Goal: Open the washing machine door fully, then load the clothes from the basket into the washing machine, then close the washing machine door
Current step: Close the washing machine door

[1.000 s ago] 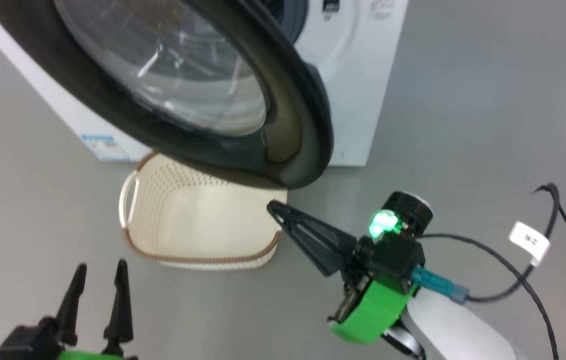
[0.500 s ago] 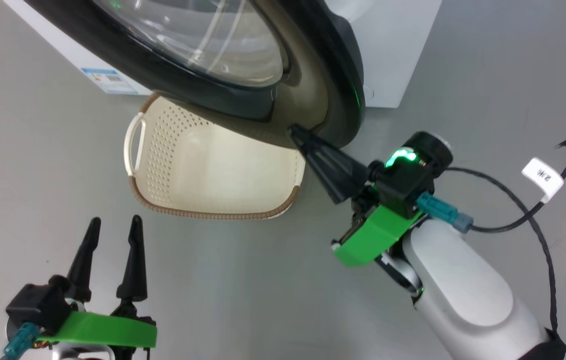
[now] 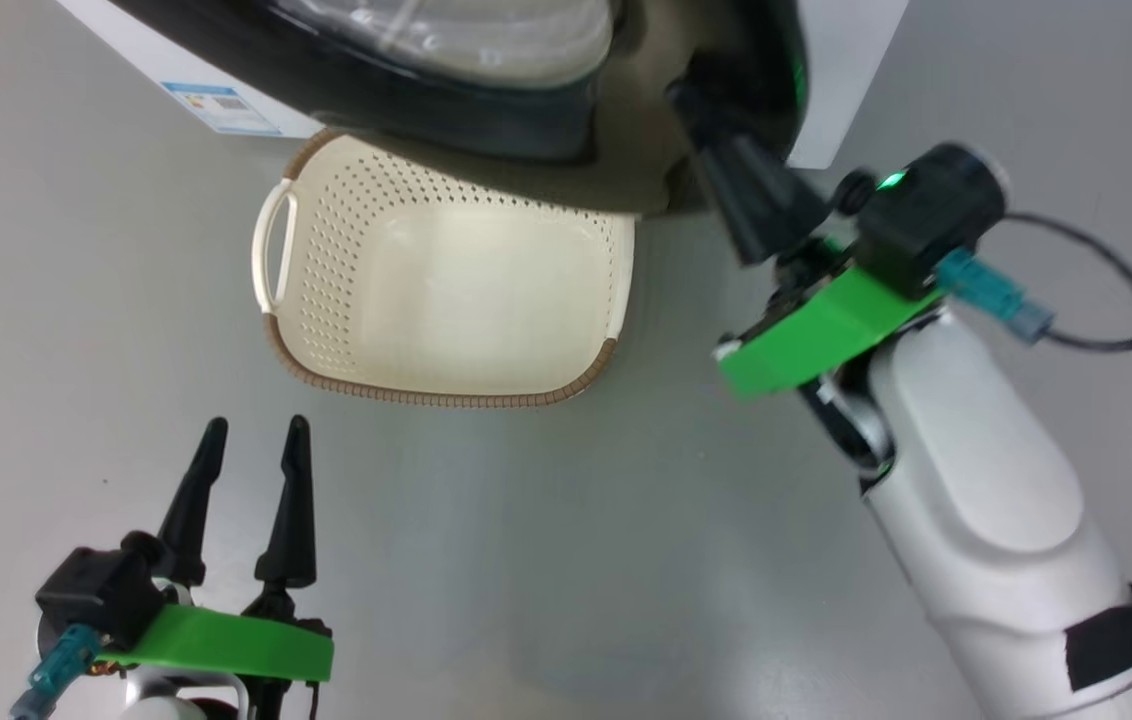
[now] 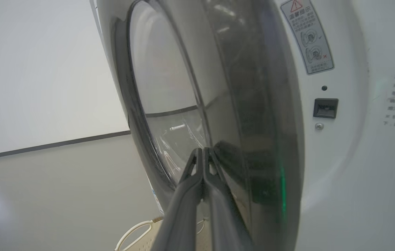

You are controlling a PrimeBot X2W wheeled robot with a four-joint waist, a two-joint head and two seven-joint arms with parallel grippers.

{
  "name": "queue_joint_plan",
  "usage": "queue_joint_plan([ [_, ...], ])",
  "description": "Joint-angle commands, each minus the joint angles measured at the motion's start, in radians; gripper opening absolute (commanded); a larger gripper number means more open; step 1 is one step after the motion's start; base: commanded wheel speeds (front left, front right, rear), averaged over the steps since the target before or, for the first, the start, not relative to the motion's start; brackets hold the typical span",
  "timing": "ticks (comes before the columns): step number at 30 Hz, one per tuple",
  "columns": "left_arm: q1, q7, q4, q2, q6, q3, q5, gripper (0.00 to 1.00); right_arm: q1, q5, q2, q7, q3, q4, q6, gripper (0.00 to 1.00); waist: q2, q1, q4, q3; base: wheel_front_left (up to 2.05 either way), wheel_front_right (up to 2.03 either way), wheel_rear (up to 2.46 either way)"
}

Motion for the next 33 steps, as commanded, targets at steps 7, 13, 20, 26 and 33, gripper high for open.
queue_joint_plan([
  [7, -0.032, -0.006, -0.011, 0.014, -0.003, 0.008, -0.015, 1.00, -0.089, -0.012, 0.031, -0.005, -0.037, 0.016, 0.001, 0.00, -0.0001, -0.0001, 0.006, 0.036, 0.00, 0.00, 0.00],
  [13, -0.060, -0.006, -0.011, 0.014, -0.003, -0.017, -0.028, 1.00, -0.199, 0.008, 0.031, -0.005, -0.077, 0.068, 0.001, 0.00, -0.0001, -0.0001, 0.020, 0.092, 0.00, 0.00, 0.00],
  [20, -0.087, -0.006, -0.006, 0.014, -0.003, -0.037, -0.051, 1.00, -0.318, 0.020, 0.031, -0.005, -0.117, 0.110, 0.001, 0.00, -0.0001, -0.0001, 0.037, 0.159, 0.00, 0.00, 0.00],
  [26, -0.110, -0.006, 0.002, 0.014, -0.003, -0.053, -0.064, 1.00, -0.387, 0.017, 0.031, -0.005, -0.108, 0.119, 0.001, 0.00, -0.0001, -0.0001, 0.043, 0.195, 0.00, 0.00, 0.00],
  [33, -0.124, -0.006, -0.001, 0.014, -0.003, -0.075, -0.077, 1.00, -0.440, 0.018, 0.031, -0.005, -0.123, 0.130, 0.001, 0.00, -0.0001, -0.0001, 0.046, 0.217, 0.00, 0.00, 0.00],
])
